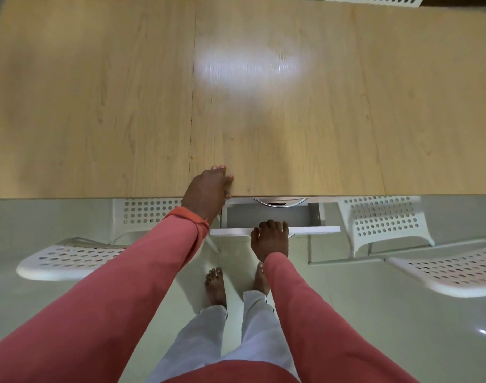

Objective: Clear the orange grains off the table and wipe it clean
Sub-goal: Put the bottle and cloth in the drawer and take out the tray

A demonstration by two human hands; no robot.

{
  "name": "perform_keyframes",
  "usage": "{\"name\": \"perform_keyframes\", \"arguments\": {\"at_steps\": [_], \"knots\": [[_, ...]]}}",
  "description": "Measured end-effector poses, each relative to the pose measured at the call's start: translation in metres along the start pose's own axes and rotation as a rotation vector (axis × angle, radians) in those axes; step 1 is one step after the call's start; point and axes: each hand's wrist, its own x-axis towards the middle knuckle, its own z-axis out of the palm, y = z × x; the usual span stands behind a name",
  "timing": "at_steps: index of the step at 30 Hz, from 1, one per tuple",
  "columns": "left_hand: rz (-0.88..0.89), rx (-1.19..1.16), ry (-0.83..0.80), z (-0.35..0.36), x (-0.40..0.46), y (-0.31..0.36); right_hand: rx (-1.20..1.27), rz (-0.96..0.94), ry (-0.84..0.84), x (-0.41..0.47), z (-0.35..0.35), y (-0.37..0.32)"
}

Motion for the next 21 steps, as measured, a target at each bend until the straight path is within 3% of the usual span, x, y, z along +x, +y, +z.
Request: {"name": "perform_keyframes", "arguments": {"at_steps": [4,7,11,14,18,21], "knots": [[0.006,0.012,-0.006,-0.001,-0.001,0.001,0.041,0.056,-0.091,0.011,-0.011,0.005],[0.006,0.01,-0.002,0.0,0.0,0.0,0.205,0.283,-0.121,0.018,-0.011,0.015],[0.009,-0.011,0.001,0.0,0.001,-0.001,0.421,0.583,-0.025,0.023,-0.011,0.016],[0.009,-0.001,0.013,0.0,0.001,-0.001,0.664,0.797,-0.063,0.035,-0.008,0.02],[0.009,0.001,0.023,0.003,0.002,-0.001,1.186,1.008,-0.141,0.05,-0.002,0.038],[-0.001,0.004,0.026,0.003,0.003,-0.002,1.215,1.047,-0.205,0.048,0.011,0.057]]}}
